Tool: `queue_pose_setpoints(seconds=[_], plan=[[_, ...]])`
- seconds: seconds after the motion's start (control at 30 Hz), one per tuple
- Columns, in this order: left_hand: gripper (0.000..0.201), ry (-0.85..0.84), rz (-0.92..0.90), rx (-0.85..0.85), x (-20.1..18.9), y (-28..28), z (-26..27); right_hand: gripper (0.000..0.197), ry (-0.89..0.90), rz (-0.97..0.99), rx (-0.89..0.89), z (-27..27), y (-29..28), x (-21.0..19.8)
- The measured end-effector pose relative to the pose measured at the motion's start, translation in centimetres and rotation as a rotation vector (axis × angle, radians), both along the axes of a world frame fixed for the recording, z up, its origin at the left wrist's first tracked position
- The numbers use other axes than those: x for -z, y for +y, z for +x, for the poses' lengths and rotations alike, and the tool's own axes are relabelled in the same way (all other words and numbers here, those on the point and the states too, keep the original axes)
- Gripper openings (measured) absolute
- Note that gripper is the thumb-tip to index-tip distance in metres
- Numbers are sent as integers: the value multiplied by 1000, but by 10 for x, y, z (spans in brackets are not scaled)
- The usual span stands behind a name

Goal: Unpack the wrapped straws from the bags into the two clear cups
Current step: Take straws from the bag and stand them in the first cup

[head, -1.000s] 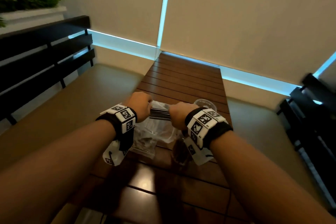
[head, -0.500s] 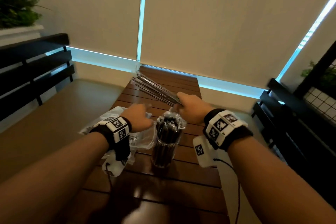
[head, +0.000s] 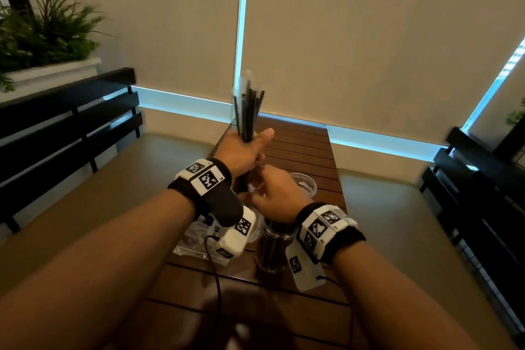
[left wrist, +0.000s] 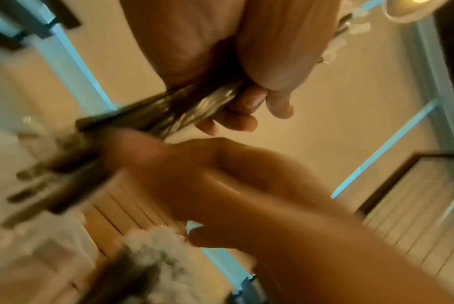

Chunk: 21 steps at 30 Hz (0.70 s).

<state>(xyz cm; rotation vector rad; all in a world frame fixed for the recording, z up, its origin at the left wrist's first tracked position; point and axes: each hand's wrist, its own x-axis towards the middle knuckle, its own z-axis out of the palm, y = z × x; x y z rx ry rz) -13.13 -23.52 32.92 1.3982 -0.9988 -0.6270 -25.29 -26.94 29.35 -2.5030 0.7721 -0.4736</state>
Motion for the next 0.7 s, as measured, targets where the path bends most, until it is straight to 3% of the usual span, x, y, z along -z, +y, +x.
queue_pose_setpoints(seconds=[0.03,0.1,0.17,0.23,0.3,0.43,0.6,0.7], plan=[[40,-186,16,-31,-1,1,4,34,-24,-5,35,-5,-5,-6],[47,-502,85,-83,1,0,12,18,-256,4,142,-18,-13,-27],[47,-656,159,-96,6,1,15,19,-586,-1,287,-27,-21,-55],[43,-733,205,-82,12,2,14,29,-790,37,332,-29,-25,-80],[40,-778,196,-49,15,1,6,33,-739,35,277,-23,-23,-90],[20,-891,130,9,9,-8,-12,48,-389,-20,228,-1,-12,-68],[38,-890,148,37,14,-7,-11,41,-408,-192,312,-7,-22,-51],[36,-798,89,61,14,-9,-16,37,-457,-194,191,-8,-14,-51]])
